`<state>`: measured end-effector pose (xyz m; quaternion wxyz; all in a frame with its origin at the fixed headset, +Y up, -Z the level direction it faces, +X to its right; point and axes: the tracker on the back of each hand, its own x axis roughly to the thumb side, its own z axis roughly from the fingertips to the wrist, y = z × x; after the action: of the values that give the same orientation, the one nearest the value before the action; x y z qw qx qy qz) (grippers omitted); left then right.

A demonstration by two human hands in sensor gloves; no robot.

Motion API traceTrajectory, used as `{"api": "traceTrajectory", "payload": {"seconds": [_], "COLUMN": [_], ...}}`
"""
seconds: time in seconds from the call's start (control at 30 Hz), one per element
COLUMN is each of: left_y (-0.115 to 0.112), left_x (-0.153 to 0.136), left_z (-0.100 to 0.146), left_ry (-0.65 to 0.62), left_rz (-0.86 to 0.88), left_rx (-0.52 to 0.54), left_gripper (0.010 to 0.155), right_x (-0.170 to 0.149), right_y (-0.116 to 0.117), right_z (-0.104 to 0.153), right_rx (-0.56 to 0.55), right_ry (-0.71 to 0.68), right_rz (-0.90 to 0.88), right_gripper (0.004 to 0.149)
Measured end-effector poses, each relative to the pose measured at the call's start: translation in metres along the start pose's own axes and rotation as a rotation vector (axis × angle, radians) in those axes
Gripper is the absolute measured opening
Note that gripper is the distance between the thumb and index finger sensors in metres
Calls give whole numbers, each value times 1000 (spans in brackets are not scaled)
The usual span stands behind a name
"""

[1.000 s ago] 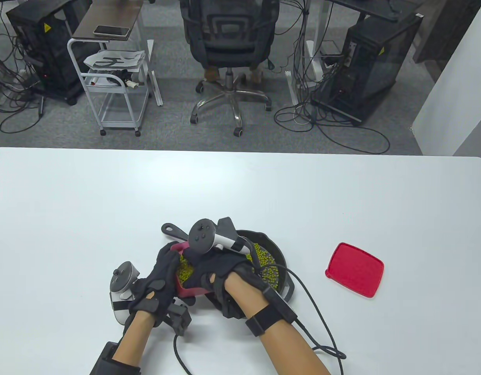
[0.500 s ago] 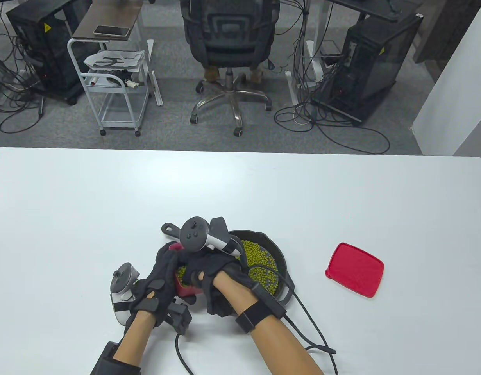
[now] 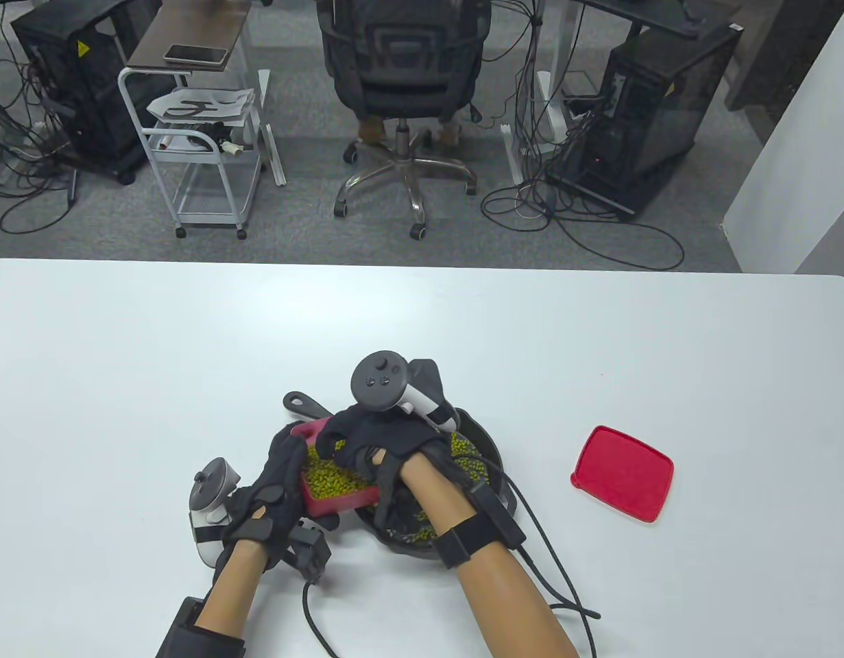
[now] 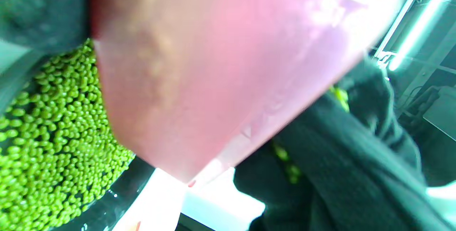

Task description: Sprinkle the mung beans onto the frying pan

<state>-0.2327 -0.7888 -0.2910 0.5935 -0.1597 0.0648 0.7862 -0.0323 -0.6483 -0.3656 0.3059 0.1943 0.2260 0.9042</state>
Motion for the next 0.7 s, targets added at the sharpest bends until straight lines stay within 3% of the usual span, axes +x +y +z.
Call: {"api": "traceTrajectory", "payload": {"seconds": [0.13, 0.3, 0.5, 0.7], "left_y": [2, 4, 7, 11], "left_x": [2, 4, 6, 8], "left_z": [1, 1, 1, 0], "left_ry": [-7, -10, -14, -18], "left_rz": [10, 16, 33, 58], "left_rx": [2, 8, 18, 31], "left_gripper": [76, 76, 76, 76], "right_x": [-20, -57, -98, -105], "right_y": [-25, -36, -17, 19], "right_z": [13, 23, 29, 23], "right_rx": [-64, -80, 5, 157], "right_ry": [40, 146, 271, 259], "right_rz": [-17, 12, 127, 112], "right_gripper": [37, 37, 37, 38]}}
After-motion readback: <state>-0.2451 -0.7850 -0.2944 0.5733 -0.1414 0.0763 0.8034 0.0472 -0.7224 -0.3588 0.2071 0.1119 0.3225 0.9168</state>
